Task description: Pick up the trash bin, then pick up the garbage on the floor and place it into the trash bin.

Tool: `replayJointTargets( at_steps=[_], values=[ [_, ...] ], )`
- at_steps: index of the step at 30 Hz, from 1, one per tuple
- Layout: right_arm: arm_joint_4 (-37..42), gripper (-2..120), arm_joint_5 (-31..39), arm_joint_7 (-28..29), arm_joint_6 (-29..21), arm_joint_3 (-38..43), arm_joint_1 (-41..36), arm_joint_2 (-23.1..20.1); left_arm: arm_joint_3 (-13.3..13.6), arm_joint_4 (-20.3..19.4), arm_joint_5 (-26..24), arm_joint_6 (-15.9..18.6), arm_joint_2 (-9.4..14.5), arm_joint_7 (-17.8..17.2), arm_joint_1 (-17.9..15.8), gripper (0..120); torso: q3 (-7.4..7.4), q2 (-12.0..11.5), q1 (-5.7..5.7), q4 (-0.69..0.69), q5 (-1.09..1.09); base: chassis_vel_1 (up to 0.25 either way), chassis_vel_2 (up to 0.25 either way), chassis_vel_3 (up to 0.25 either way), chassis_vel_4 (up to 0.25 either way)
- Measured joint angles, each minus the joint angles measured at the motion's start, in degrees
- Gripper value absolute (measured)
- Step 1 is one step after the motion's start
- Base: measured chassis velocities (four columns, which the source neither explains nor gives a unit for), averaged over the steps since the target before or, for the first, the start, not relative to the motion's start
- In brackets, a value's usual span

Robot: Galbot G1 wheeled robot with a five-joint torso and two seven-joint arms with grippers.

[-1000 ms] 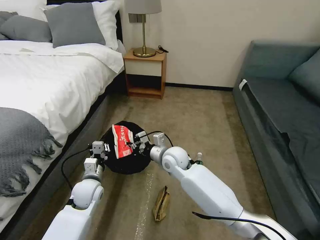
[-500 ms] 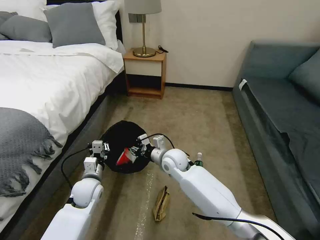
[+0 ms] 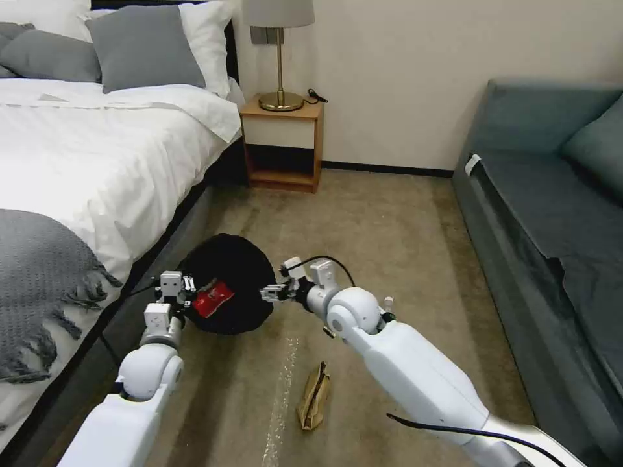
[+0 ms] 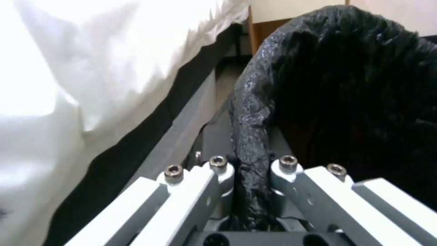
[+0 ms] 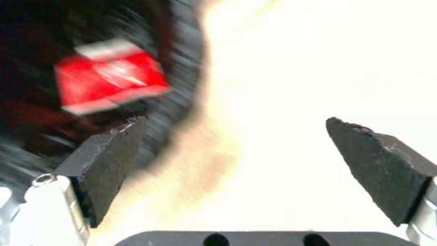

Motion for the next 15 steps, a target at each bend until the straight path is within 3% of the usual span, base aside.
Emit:
replayJointTargets(
  at_steps=[2, 6, 15],
  values=[
    [0.42, 100, 0.45, 4.37, -2.85, 0.12, -0.94, -1.98, -0.57, 0.04, -0.19, -0.05, 0.46, 0.07, 0.15, 4, 0.0, 0.0, 0.0, 0.0, 0.01, 0.0, 0.0, 0.0, 0.0],
    [-0.47, 100, -0.54, 7.87, -3.23, -0.08, -2.89, -4.18, -0.89, -0.73, -0.5, 0.06, 1.03, 0.26, 0.54, 4, 0.0, 0.0, 0.0, -0.02, 0.0, 0.0, 0.0, 0.0, 0.0],
    [-1.4, 100, -2.24, 7.27, -3.59, -0.59, -8.95, -5.83, -1.41, -2.57, -0.88, 0.47, 1.93, 0.26, 1.33, 4, 0.0, 0.0, 0.0, -0.01, 0.01, 0.0, 0.0, 0.0, 0.0]
  ],
)
